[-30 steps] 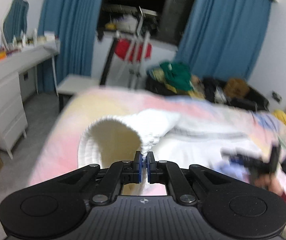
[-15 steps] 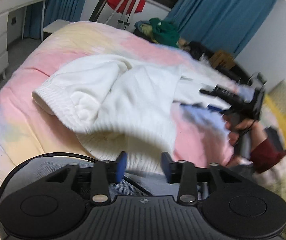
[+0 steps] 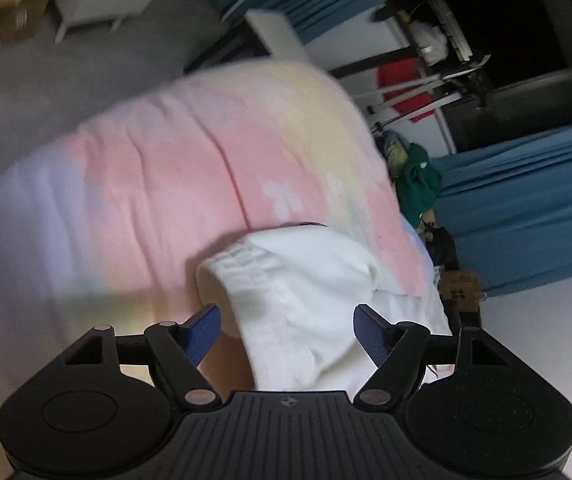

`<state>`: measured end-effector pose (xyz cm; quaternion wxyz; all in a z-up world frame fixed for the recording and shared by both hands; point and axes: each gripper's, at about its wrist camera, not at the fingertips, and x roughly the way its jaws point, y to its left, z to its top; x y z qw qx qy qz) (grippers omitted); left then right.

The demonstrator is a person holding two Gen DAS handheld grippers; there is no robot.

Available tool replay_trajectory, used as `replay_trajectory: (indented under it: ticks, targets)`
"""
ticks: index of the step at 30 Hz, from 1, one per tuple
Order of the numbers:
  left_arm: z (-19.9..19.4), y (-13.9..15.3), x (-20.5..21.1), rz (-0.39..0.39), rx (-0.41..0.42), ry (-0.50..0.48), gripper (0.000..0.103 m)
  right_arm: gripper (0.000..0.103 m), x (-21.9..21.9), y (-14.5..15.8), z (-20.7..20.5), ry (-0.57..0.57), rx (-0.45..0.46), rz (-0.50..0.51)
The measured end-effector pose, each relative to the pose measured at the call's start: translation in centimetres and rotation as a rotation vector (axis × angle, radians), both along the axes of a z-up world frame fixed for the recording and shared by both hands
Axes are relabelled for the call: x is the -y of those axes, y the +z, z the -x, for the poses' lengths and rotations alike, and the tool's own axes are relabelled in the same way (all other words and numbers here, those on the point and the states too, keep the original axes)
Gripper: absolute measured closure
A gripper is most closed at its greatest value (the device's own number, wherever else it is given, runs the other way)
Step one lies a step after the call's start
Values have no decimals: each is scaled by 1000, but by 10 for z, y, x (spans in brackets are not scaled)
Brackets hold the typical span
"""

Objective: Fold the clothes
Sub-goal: 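Grasp the elastic cuff of the white garment with the left gripper and pull it to straighten the leg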

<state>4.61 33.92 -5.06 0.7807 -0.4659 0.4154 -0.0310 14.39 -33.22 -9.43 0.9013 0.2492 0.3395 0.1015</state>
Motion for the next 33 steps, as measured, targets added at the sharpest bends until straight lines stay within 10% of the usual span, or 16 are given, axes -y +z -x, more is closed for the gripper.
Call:
replay_trajectory:
  ticks: [6,16,22,28,33]
  targets:
    - [-48,-46,-1,16,-134,-23,30,19,3,-7,-2,-9,-25,-8]
    - [-82,-49,14,164,101,-27,27,19,-1,-13,-11,-8,-47,-24]
    - [-107,-53,24,54,39,36,35,19,-6,-15,-15,17,-54,-13]
    - [-129,-41,26,-36,27,135,91,19,-6,-17,-15,14,-63,1]
    - [-162,22,16,-171,124,192,94,19,-6,-18,-15,-5,-73,5]
